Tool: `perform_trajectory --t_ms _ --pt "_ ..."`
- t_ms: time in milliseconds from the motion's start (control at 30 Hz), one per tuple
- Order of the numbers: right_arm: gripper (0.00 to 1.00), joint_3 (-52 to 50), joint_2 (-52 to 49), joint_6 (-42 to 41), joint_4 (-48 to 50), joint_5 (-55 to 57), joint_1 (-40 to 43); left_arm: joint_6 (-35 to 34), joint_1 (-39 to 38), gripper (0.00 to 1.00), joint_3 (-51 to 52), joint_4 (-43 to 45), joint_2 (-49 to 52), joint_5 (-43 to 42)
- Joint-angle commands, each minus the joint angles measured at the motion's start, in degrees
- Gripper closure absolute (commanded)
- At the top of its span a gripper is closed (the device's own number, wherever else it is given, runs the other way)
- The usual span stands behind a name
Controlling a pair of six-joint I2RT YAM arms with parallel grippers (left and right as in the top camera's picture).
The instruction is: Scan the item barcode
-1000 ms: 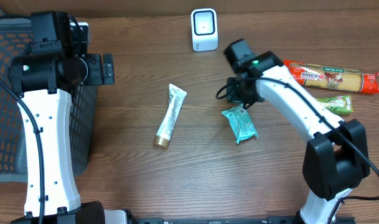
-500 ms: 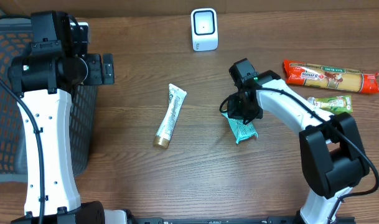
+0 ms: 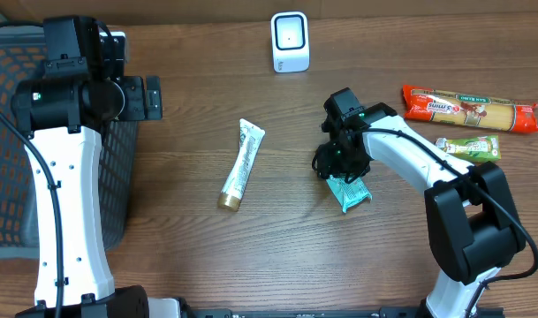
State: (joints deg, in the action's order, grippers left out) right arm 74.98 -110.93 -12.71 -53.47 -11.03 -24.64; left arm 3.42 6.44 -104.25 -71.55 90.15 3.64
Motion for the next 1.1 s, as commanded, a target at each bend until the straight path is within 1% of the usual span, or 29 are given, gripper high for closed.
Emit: perform_trajectory --t_ms 0,100,133,167,200,233,467,567,633,800,900,1000,1067 --pt "0.35 -3.78 -5.20 3.23 -1.51 0.66 -0.13 0.87 0.31 0.00 -0.52 0.20 0.50 -0.50" --pt "0.22 -3.89 -6.95 4.22 -2.47 1.07 -0.02 0.87 0.31 0.00 -0.52 0.17 0.50 -0.50" --pt "0.19 -3.89 -7.13 4.26 -2.60 1.11 -0.02 0.87 0.31 0.00 -0.52 0.17 0.50 -0.50" --pt "0.13 -3.87 -7.17 4.24 -2.60 1.09 -0.02 0.87 0.31 0.00 -0.52 0.20 0.50 -0.50" --pt "0.04 -3.65 -7.13 4.24 -2.62 1.09 -0.02 0.87 0.31 0.00 -0.52 0.20 0.50 -0.50" --pt "0.00 -3.21 -7.06 4.24 -2.84 1.11 -0.02 0.87 0.31 0.00 -0.52 0.20 0.50 -0.50" --pt "0.00 4.98 -4.83 4.20 -7.43 1.11 -0.02 0.87 0.31 0.00 -0.52 0.17 0.50 -0.48" --pt "0.00 8.94 -1.09 3.54 -9.05 1.07 0.13 0.87 0.31 0.01 -0.52 0.17 0.50 -0.50" --pt "0.00 10.51 2.80 1.38 -9.25 1.09 0.74 0.87 0.31 0.01 -0.52 0.17 0.50 -0.50" --pt "0.00 10.62 13.60 -6.36 -10.36 3.82 4.33 0.87 0.31 0.00 -0.52 0.20 0.50 -0.50" --pt "0.00 10.47 18.64 -10.08 -14.27 4.55 8.41 0.87 0.31 0.00 -0.52 0.20 0.50 -0.50" --pt "0.00 9.40 19.58 -11.37 -17.92 4.46 11.69 0.87 0.31 0.01 -0.52 0.17 0.50 -0.50" --pt "0.00 6.69 19.56 -11.32 -18.27 3.52 13.16 0.87 0.31 0.00 -0.52 0.17 0.50 -0.50"
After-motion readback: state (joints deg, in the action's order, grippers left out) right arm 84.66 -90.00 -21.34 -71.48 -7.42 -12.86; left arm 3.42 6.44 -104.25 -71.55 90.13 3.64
